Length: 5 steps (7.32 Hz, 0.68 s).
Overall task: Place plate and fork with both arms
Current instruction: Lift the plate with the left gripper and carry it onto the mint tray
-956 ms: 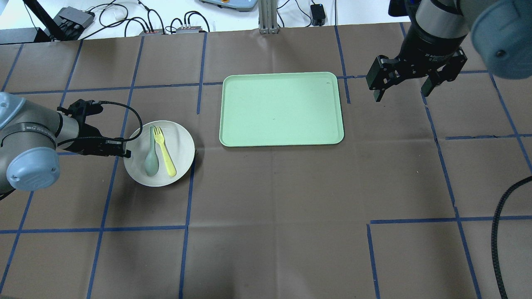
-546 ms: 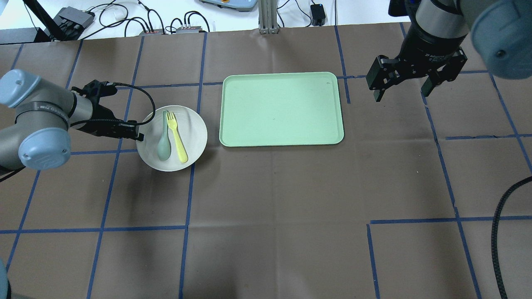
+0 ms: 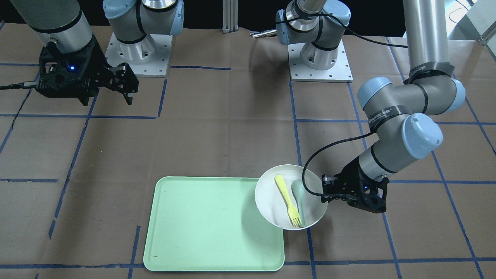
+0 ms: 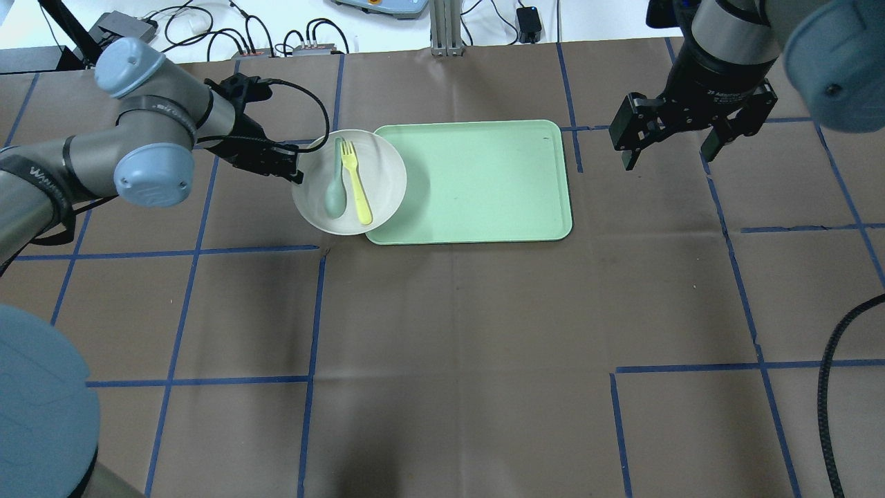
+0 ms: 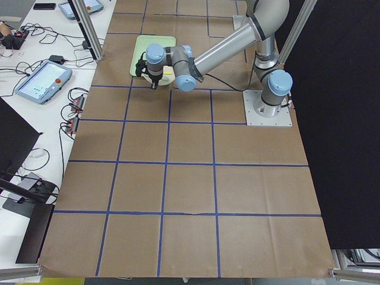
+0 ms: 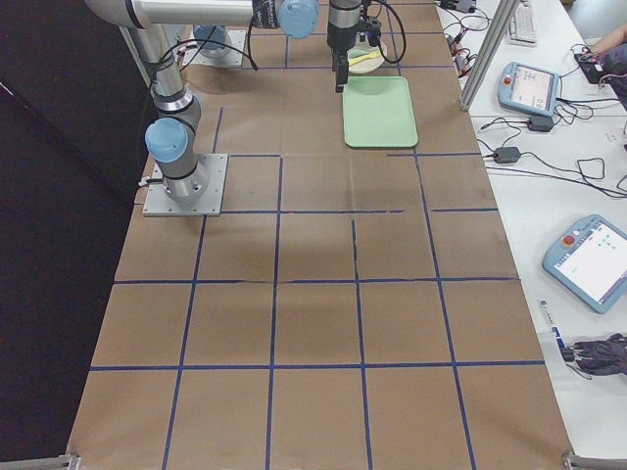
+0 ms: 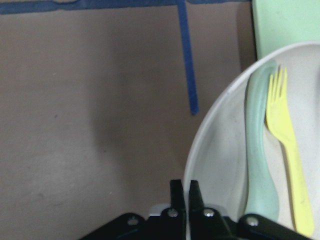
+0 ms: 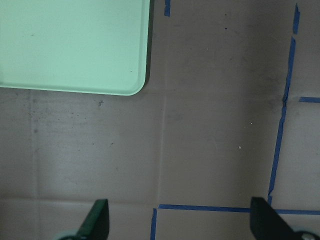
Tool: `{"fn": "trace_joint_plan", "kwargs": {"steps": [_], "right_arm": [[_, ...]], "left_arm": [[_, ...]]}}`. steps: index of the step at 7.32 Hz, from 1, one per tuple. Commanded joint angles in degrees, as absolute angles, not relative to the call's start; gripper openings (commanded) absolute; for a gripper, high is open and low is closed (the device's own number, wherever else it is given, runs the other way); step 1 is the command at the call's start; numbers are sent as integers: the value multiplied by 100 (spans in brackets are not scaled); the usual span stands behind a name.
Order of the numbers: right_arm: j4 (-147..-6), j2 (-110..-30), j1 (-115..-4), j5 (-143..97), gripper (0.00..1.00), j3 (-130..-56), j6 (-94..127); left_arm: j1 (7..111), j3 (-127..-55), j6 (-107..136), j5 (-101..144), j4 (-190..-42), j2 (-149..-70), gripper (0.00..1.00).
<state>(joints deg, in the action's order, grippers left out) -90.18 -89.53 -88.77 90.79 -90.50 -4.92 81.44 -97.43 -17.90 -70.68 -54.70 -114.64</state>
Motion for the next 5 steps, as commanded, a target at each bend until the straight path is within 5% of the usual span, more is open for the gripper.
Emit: {"fn": "trace_joint_plan", "kwargs": {"steps": [1, 5], "right_arm": [[-9018, -8956, -8877, 9070, 100, -9053, -492], [-9018, -8956, -8877, 9079, 100, -9053, -492]], "left_arm": [[8839, -9030, -1303, -7084, -5528, -12021, 0], [9465, -8052, -879, -7093, -5896, -12778, 1]]}}
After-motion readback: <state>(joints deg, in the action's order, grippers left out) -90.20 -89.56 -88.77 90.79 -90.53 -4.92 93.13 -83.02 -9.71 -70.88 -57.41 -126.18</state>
